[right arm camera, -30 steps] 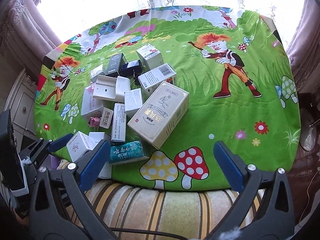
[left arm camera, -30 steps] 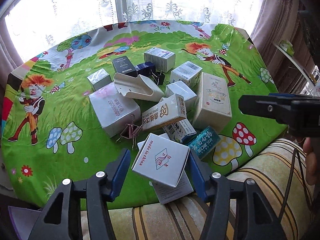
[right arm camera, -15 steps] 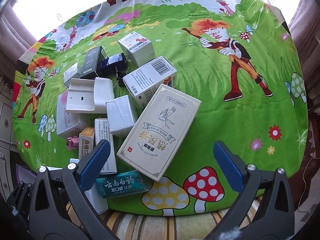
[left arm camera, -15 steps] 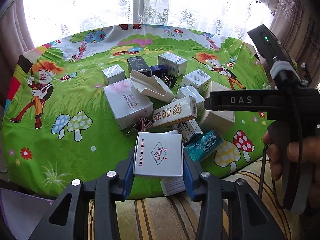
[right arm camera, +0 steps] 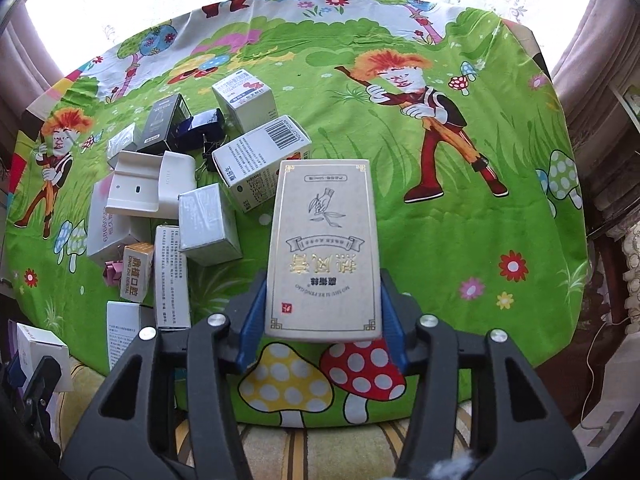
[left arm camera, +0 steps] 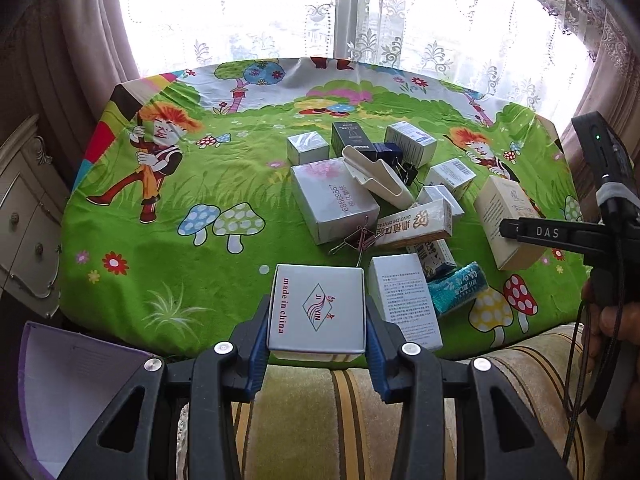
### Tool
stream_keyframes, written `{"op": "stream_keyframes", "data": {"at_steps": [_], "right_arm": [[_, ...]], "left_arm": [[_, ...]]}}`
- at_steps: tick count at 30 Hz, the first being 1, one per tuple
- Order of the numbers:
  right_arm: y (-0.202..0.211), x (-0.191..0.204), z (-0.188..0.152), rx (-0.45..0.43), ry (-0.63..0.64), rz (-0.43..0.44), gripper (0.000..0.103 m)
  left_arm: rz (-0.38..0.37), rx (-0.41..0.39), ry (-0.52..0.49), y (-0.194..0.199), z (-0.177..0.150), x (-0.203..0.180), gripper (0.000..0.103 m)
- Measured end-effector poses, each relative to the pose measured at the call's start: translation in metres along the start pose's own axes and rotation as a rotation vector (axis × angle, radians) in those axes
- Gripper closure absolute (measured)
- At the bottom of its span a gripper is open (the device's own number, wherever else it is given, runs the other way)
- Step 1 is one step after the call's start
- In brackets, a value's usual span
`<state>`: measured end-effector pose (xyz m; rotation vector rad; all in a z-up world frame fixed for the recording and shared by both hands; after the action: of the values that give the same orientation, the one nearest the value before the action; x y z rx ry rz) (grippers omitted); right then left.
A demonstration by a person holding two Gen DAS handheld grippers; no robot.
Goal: Organize rigid objects
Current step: 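Carry both boxes to the purple storage box and open both tools to drop them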
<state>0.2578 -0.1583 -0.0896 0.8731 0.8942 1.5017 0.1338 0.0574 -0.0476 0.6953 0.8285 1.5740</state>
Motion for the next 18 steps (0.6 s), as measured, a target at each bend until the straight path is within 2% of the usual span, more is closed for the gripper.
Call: {"op": "stream_keyframes", "data": {"at_steps": [8, 18], "right_arm": [[0.057, 0.018, 0.004, -0.126, 0.073, 0.028, 0.048], [0.108, 0.089, -0.02, -0.163, 0.199, 0.167, 0.048]], "left_arm": [[0.078, -0.017, 0.071, 0.021, -0.015, 0.041, 0.061], [0.159, -0.029, 0.138, 0.047, -0.04, 0.091, 0.061]]}}
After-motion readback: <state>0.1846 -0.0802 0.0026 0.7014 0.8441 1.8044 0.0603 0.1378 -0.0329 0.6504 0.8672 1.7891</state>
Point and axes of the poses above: each gripper's, at about its wrist camera, not at the fingertips, and y roughly against the way its jaws point, x to its left, z to its top, the point moved 10 cm from there along -y, roughly the way its jaws point, and after that the axes turned 1 degree about x, right-handed, at the moved point
